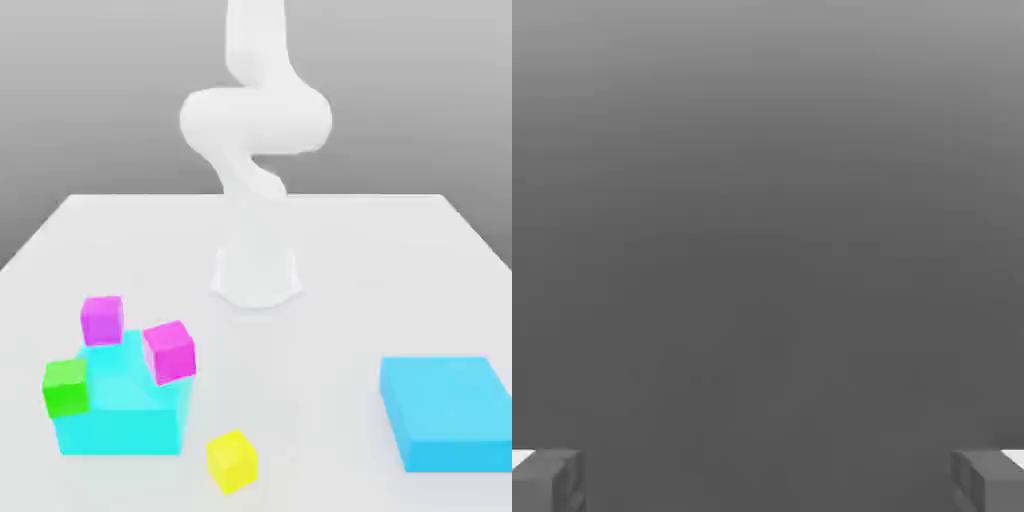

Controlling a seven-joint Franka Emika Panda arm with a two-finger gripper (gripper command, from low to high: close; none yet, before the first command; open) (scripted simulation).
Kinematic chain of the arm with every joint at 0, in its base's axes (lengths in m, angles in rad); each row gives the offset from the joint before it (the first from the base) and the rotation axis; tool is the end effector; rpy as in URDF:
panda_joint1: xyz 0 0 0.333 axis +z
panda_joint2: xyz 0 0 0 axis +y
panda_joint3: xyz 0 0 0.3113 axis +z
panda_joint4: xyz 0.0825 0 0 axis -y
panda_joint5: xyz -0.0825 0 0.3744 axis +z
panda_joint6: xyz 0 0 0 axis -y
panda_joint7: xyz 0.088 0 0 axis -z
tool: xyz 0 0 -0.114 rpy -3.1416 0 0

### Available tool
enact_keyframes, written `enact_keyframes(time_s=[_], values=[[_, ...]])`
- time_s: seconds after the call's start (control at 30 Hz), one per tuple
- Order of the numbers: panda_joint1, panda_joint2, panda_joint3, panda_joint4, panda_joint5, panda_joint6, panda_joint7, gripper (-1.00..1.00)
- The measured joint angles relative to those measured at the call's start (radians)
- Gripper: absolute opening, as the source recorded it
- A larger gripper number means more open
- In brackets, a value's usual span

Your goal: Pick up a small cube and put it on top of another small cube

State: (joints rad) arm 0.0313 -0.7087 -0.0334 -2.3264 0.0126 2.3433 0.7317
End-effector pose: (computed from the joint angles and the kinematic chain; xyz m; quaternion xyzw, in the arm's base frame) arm 0.3795 -0.0046 0.6608 -0.8717 0.3378 -0.3251 0.1427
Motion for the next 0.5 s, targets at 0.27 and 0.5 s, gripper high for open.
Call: enact_keyframes(time_s=[0.27, 0.5], values=[[0.088, 0.296, -0.099, -0.085, 0.054, 0.140, -0.231, 0.00], [0.126, 0.551, -0.145, -0.158, 0.112, 0.260, -0.437, 0.00]])
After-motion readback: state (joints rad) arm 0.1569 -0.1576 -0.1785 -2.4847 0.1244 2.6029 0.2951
